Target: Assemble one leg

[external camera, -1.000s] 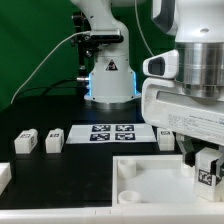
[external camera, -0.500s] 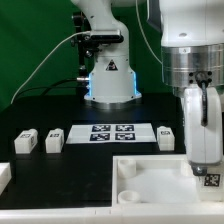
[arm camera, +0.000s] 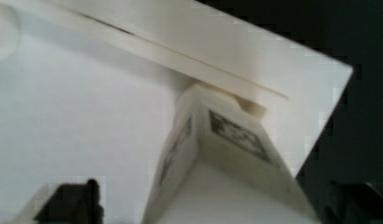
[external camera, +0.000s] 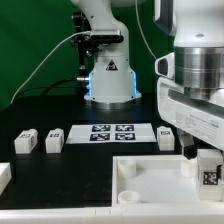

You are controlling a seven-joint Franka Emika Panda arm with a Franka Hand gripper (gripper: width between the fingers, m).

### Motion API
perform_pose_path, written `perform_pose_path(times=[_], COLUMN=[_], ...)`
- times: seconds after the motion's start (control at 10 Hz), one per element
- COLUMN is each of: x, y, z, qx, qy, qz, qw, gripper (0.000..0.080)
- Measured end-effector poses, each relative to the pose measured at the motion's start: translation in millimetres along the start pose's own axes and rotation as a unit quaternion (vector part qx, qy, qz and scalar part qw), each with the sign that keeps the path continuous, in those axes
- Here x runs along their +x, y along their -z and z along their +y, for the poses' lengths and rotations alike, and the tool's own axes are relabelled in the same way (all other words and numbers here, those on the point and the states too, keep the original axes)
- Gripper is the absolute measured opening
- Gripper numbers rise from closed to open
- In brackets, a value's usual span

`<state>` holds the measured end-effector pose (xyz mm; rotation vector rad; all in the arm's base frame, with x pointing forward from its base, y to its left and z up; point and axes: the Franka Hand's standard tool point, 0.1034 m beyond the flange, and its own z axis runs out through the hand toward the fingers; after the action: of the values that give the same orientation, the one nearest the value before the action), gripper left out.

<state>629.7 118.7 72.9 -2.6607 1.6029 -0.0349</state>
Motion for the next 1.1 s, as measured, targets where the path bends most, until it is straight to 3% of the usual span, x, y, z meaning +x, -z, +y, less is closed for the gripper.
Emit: perform_pose_path(times=[0.4,0.7,0.8,1.0,1.1], x=[1.4,12.1,12.7,12.7,11.6], y=[-1.0,1.6,1.4,1.1,0.9], z=[0.5,-4.7,-4.5,-4.4,-4.7], qx=[0.001,0.011,0.011,0.012,0.015], qy=[0.189,0.418,0.41,0.395,0.343], qz=[0.002,0.023,0.023,0.023,0.02], qw=[0.982,0.908,0.912,0.918,0.939], gripper=[0.0649,0.0649,0.0649,0.0416,0.0416])
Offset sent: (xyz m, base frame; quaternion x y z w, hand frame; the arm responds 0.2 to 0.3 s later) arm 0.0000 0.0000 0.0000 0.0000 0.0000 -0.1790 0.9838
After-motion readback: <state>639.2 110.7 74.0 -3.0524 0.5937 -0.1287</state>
